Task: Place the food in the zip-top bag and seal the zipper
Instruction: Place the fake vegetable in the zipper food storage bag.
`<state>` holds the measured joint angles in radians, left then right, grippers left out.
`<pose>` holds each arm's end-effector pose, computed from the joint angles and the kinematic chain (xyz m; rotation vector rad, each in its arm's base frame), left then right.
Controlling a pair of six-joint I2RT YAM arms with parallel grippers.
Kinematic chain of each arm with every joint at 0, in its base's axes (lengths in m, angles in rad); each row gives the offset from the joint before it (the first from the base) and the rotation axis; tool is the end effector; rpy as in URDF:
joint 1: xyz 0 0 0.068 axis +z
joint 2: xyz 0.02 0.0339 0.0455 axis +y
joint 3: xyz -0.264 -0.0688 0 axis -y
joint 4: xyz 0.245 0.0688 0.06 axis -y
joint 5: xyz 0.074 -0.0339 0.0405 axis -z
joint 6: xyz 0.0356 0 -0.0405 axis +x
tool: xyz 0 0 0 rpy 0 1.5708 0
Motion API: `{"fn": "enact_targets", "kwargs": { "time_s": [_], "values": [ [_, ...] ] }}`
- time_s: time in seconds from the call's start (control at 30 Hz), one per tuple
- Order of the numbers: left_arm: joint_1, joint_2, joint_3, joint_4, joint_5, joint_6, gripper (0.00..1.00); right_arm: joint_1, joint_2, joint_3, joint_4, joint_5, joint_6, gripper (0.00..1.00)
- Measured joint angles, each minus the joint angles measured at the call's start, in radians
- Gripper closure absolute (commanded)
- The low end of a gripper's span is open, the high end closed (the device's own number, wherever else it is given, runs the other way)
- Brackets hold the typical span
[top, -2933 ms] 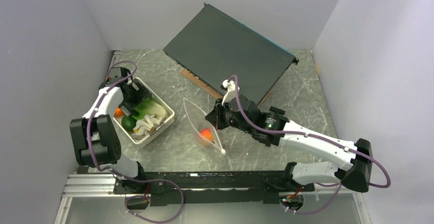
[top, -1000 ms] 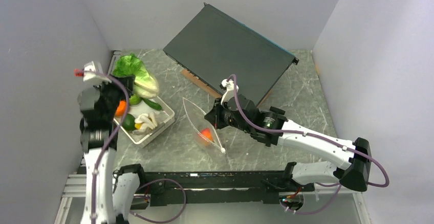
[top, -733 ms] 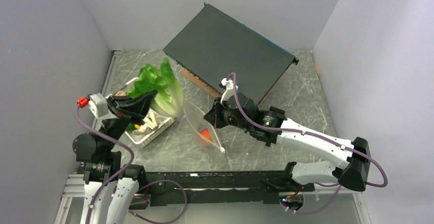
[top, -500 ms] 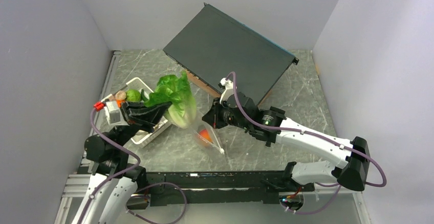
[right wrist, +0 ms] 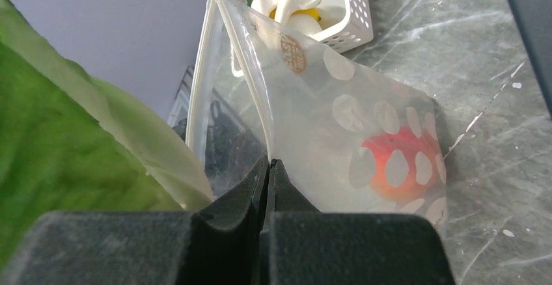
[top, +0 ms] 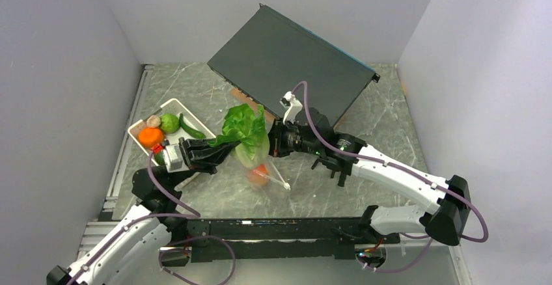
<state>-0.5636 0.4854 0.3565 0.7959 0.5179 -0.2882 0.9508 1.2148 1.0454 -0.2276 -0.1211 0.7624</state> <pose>0.0917 -0.0788 0.3296 0.6263 0.8460 -1.0093 0.1594 0.2307 0.3365 -0.2926 2.1623 1.1822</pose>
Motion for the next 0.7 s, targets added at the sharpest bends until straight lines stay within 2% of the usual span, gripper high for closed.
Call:
{"fn": "enact_targets", "kwargs": {
  "time_s": [0.23,0.43,0.7],
  "values": [
    [-0.03,0.063,-0.04,0.121,-0.053,0.12,1.0,-0.034,0.0,0.0,0.024,-0.085,0.032,1.0],
    [-0.032,0.112,-0.053,0.182,-0.073,0.152,1.0,-0.051,0.002,-0.012,0.041,-0.127,0.047,1.0],
    [-0.032,0.098,-0.025,0.155,-0.084,0.174,1.0,-0.053,0.01,-0.021,0.064,-0.156,0.058,1.0]
  ]
}}
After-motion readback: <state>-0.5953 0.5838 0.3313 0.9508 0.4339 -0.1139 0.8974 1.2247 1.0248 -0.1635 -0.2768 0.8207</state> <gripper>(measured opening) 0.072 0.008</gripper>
